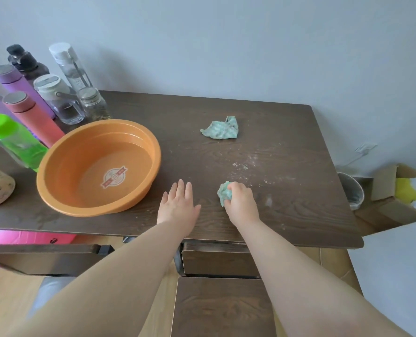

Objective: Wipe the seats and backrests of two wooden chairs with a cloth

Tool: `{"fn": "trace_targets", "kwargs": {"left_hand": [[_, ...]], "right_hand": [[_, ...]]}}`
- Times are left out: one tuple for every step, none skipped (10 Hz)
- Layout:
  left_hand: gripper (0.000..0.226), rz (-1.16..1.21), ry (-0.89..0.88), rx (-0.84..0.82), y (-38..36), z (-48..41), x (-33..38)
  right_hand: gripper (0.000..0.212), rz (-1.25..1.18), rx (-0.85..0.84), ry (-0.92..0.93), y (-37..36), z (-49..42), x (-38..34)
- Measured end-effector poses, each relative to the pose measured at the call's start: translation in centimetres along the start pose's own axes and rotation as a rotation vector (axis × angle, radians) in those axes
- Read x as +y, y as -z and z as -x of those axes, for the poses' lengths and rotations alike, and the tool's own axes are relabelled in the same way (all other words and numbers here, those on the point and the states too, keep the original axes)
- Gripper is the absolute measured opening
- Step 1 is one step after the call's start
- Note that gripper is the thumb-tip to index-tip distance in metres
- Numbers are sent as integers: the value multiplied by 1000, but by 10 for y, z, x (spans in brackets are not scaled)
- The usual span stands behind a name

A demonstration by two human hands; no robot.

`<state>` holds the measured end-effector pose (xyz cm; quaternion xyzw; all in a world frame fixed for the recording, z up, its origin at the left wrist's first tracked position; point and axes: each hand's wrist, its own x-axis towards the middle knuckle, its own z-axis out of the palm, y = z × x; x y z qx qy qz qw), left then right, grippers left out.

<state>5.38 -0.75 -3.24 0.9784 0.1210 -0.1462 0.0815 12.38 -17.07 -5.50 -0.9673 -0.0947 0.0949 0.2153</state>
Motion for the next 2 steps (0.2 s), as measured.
{"fn": "trace_targets", "kwargs": {"left_hand": [[70, 27, 12, -6, 0, 7, -2], [70, 12, -16, 20, 6, 13, -2]], "right_hand": [[37, 29, -4, 40, -2, 5, 2], [40, 124, 42, 116, 4, 10, 1]]}}
